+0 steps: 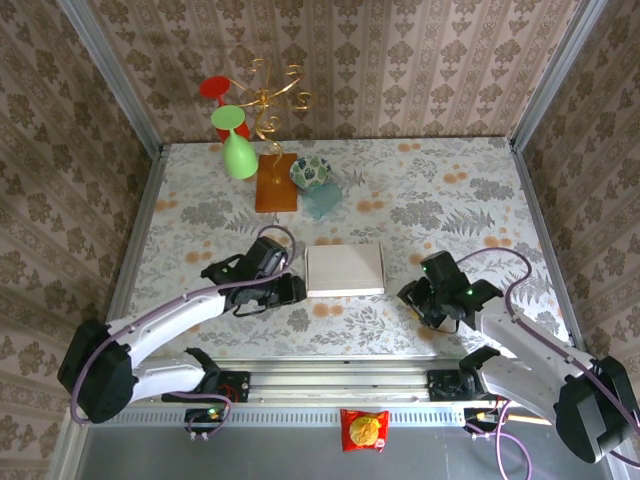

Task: Fold the paper box

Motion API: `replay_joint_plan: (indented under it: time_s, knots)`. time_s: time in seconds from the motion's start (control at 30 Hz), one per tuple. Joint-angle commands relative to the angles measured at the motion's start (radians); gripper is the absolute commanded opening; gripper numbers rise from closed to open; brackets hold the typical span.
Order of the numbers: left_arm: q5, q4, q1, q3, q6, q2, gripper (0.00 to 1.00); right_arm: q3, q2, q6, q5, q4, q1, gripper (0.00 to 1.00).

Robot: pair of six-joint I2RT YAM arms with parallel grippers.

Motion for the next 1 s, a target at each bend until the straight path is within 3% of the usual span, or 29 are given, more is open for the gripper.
replay_joint_plan:
  time_s: [0.0,0.03,0.13,0.23,0.27,0.3,0.37,0.4,0.43,0.47,0.53,0.63,0.73,0.83,0.9,0.97]
  knots:
    - [-0.061,-0.088,0.084,0.073,0.012,-0.099,0.62,0.136,-0.049,-0.131,0.148,-0.134,-0.046,0.72]
    - [-0.072,-0.093,0.134,0.078,0.021,-0.140,0.99,0.181,-0.064,-0.182,0.205,-0.157,-0.069,1.00]
    - [-0.152,-0.070,0.267,0.065,0.066,-0.270,1.00,0.286,-0.117,-0.339,0.402,-0.166,-0.121,1.00]
    - [-0.343,-0.106,0.353,0.053,0.128,-0.355,1.00,0.287,-0.125,-0.437,0.754,-0.116,-0.125,1.00]
    - [-0.444,-0.128,0.361,0.048,0.154,-0.360,1.00,0.248,-0.117,-0.510,0.853,-0.047,-0.130,1.00]
    - [-0.616,-0.177,0.361,0.053,0.130,-0.353,1.00,0.181,-0.113,-0.626,0.901,0.070,-0.137,1.00]
    - [-0.928,-0.266,0.362,0.040,0.108,-0.319,1.00,0.027,-0.102,-0.900,0.897,0.379,-0.165,1.00]
    - [-0.991,-0.232,0.371,0.016,0.189,-0.306,1.00,-0.045,-0.089,-0.993,0.853,0.516,-0.179,1.00]
    - [-0.993,-0.103,0.390,-0.034,0.373,-0.295,1.00,-0.104,-0.064,-1.063,0.797,0.657,-0.192,1.00]
    - [-0.929,0.083,0.403,-0.102,0.598,-0.292,1.00,-0.143,-0.028,-1.083,0.759,0.750,-0.204,1.00]
    - [-0.843,0.279,0.457,-0.195,0.740,-0.268,1.00,-0.163,0.057,-1.127,0.671,0.846,-0.227,1.00]
    - [-0.567,0.499,0.619,-0.283,0.776,-0.175,1.00,-0.162,0.191,-1.192,0.541,0.991,-0.259,1.00]
    - [-0.470,0.748,0.670,-0.345,0.833,-0.045,1.00,-0.141,0.317,-1.247,0.411,1.168,-0.299,1.00]
    - [-0.384,0.860,0.718,-0.309,0.835,0.071,1.00,-0.105,0.436,-1.244,0.307,1.306,-0.371,1.00]
    - [-0.335,1.009,0.754,-0.317,0.816,0.133,1.00,-0.081,0.535,-1.203,0.236,1.329,-0.424,1.00]
    - [-0.284,1.161,0.781,-0.326,0.804,0.198,1.00,-0.123,0.595,-1.200,0.207,1.473,-0.434,1.00]
